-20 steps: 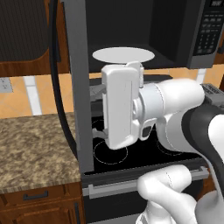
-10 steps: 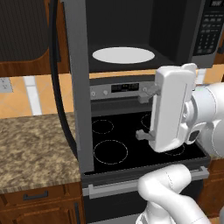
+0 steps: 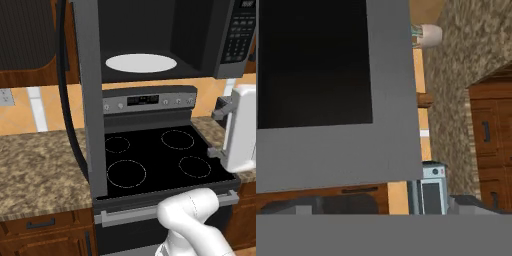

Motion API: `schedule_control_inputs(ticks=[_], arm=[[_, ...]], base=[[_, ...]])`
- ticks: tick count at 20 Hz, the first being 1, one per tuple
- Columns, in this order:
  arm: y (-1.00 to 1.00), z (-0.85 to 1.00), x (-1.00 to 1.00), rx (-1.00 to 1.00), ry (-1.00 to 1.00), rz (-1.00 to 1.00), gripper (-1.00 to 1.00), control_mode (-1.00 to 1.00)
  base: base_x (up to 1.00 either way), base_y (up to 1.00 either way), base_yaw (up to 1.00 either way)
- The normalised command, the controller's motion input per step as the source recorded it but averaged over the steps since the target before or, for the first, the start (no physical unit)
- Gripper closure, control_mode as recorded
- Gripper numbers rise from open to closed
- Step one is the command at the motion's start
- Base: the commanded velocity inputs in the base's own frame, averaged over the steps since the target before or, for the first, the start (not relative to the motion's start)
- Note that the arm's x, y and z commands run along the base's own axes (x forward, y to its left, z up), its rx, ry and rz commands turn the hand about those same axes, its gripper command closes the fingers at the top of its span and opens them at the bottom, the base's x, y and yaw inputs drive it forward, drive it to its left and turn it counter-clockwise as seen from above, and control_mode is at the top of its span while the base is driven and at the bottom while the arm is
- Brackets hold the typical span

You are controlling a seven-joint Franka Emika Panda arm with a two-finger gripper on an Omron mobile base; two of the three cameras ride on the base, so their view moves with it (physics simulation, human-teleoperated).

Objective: Open the microwave, place the bowl with waffle inside the microwave, then close the microwave door and turn it on.

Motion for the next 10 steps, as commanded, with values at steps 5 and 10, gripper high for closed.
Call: schedule_control_inputs(ticks=[5,10], arm=[[-1.00,-0.67,0.55,-0.06,0.02,-0.19,-1.00,-1.00],[-1.00,-0.61,0.66,-0.06,0.12,-0.24,-1.00,-1.00]], base=[[0.00,0.00,0.00],[0.00,0.00,0.00]])
